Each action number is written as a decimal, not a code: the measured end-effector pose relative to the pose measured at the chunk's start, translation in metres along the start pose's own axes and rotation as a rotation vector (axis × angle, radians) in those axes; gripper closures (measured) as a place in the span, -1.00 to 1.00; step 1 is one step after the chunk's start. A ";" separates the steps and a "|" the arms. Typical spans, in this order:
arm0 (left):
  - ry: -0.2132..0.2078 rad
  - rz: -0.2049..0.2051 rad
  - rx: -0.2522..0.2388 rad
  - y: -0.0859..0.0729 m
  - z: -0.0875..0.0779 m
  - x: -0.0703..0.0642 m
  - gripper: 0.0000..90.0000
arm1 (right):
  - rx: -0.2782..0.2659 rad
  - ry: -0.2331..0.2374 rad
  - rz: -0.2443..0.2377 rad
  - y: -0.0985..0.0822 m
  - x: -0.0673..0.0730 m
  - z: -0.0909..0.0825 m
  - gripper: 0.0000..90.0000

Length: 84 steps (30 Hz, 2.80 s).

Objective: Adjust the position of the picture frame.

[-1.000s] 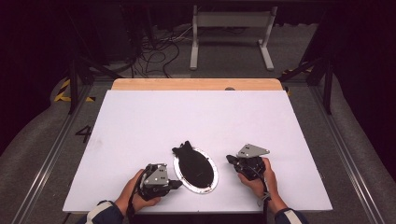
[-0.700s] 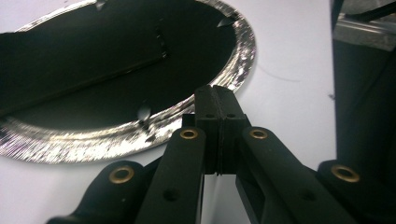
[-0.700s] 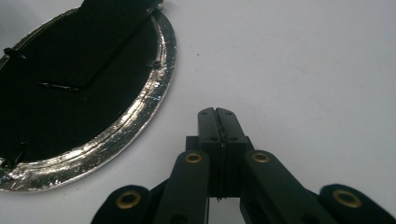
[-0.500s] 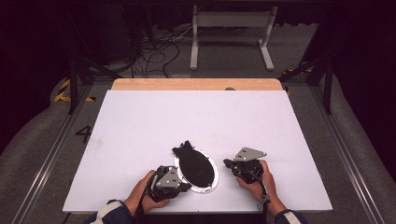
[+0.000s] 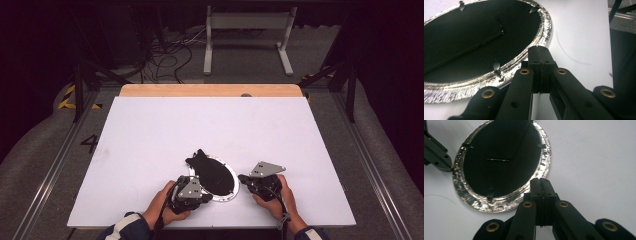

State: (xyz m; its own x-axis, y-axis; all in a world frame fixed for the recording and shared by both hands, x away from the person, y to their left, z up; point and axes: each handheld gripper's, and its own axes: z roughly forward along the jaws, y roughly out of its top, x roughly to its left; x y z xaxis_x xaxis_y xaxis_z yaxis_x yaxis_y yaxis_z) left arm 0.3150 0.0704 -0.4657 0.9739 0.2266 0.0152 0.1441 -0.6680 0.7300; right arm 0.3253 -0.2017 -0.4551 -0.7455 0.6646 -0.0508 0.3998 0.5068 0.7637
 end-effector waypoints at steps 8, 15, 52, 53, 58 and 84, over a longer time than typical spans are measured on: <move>0.010 0.001 0.006 0.011 0.011 0.001 1.00 | 0.002 0.019 -0.005 -0.003 0.003 -0.004 1.00; 0.008 -0.009 0.007 0.016 0.016 0.004 1.00 | 0.025 0.030 -0.005 -0.006 0.010 -0.007 1.00; 0.258 -0.163 -0.208 -0.014 -0.084 0.083 1.00 | 0.034 0.066 -0.036 -0.008 0.028 -0.003 1.00; 0.266 -0.174 -0.213 -0.016 -0.084 0.086 1.00 | 0.035 0.064 -0.039 -0.007 0.030 -0.003 1.00; 0.296 -0.207 -0.203 -0.020 -0.083 0.100 1.00 | 0.035 0.060 -0.044 -0.007 0.033 -0.002 1.00; 0.240 -0.203 -0.022 -0.007 -0.007 0.127 0.95 | 0.042 0.071 -0.036 -0.004 0.037 0.001 1.00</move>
State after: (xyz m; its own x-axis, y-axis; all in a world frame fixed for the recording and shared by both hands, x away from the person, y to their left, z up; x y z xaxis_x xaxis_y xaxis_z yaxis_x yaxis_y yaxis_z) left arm 0.4360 0.1089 -0.4638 0.8561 0.5162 0.0263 0.3250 -0.5772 0.7491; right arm 0.2969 -0.1786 -0.4607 -0.7949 0.6060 -0.0305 0.3933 0.5529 0.7346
